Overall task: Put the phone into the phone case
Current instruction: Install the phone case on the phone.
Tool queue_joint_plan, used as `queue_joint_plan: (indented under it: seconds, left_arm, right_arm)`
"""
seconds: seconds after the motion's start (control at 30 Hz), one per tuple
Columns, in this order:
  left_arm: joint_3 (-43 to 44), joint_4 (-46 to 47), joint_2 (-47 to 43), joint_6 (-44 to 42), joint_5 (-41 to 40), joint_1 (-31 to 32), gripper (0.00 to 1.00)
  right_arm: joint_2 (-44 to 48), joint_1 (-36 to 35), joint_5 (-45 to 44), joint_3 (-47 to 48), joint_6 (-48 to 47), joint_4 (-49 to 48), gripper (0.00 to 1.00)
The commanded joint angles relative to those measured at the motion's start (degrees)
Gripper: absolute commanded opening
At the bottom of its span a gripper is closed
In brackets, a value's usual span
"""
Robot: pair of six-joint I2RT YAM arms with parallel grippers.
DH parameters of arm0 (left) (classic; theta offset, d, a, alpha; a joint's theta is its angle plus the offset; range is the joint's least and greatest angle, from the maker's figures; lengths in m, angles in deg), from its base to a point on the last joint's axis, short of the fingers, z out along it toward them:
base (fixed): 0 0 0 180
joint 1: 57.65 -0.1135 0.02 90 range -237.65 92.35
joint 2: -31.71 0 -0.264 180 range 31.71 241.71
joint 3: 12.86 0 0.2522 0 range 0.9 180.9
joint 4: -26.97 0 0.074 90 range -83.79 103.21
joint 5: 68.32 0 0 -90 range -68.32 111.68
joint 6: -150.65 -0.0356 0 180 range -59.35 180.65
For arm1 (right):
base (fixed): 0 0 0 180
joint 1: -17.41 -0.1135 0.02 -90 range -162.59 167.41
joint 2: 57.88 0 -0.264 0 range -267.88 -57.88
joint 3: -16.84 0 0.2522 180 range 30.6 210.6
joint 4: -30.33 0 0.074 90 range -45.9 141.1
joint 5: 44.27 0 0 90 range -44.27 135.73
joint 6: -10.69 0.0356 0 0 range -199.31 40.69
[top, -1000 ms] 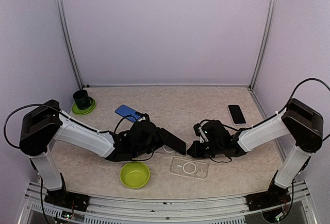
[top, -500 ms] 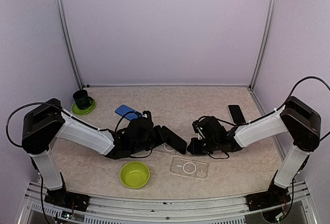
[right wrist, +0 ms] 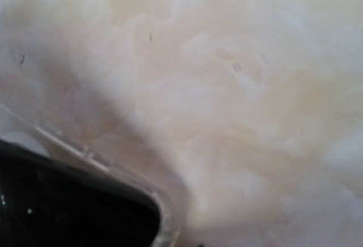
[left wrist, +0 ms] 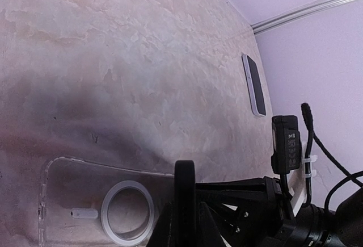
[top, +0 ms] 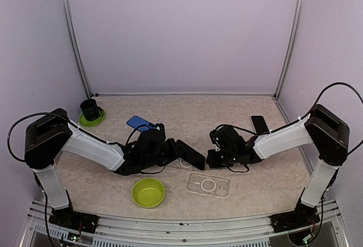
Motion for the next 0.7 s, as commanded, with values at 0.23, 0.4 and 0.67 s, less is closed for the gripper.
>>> queue_joint_plan:
  seconds: [0.23, 0.4, 0.67]
  left_arm:
    - [-0.7, -2.2, 4.3, 0.6, 14.4, 2.1, 0.00]
    - [-2.1, 0.5, 3.2, 0.7, 14.9, 0.9, 0.00]
    - [-7.5, 9.9, -1.3, 0.7, 15.6, -2.2, 0.00]
  right_arm:
    - [-4.6, -1.2, 9.0, 0.3, -4.4, -12.5, 0.19]
    - [-0.9, -0.4, 6.3, -2.0, -3.7, -9.4, 0.29]
    - [8.9, 4.4, 9.0, -10.7, -0.3, -12.3, 0.47]
